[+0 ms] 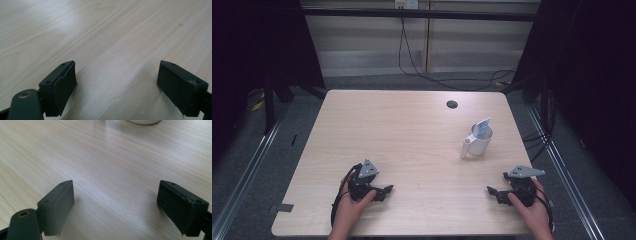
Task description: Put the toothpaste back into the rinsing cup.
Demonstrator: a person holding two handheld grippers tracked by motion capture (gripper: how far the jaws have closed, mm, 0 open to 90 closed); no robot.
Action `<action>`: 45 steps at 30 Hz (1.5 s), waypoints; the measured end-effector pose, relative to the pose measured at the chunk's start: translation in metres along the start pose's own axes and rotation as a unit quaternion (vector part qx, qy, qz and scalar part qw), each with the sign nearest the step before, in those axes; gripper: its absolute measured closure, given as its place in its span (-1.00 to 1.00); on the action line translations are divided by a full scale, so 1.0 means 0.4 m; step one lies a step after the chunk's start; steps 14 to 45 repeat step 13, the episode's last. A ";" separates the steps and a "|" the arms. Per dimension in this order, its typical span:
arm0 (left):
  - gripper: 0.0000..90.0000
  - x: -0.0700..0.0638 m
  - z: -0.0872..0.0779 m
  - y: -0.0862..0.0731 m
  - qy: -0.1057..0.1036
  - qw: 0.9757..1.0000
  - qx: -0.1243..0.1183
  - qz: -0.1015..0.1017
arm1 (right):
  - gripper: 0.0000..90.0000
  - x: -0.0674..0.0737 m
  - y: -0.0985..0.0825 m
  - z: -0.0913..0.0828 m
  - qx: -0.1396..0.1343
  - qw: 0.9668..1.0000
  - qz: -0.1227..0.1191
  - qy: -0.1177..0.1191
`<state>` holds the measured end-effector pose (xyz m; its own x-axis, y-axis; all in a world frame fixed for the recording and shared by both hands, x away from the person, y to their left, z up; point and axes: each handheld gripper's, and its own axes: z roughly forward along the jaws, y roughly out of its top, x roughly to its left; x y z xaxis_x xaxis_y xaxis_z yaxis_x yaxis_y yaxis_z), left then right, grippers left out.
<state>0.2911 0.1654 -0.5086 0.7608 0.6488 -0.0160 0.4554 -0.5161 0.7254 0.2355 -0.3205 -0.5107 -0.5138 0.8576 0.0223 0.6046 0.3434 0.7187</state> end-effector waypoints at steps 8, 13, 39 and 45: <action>-0.66 -0.001 0.000 -0.001 0.000 1.000 0.000 -0.002 | -0.69 0.001 -0.001 -0.001 0.000 1.000 0.001 -0.002; -0.66 -0.001 0.000 -0.001 -0.001 1.000 -0.001 -0.003 | -0.69 0.002 -0.002 -0.002 0.000 1.000 0.002 -0.002; -0.66 -0.001 0.000 -0.001 -0.001 1.000 -0.001 -0.003 | -0.69 0.002 -0.002 -0.002 0.000 1.000 0.002 -0.002; -0.66 -0.001 0.000 -0.001 -0.001 1.000 -0.001 -0.003 | -0.69 0.002 -0.002 -0.002 0.000 1.000 0.002 -0.002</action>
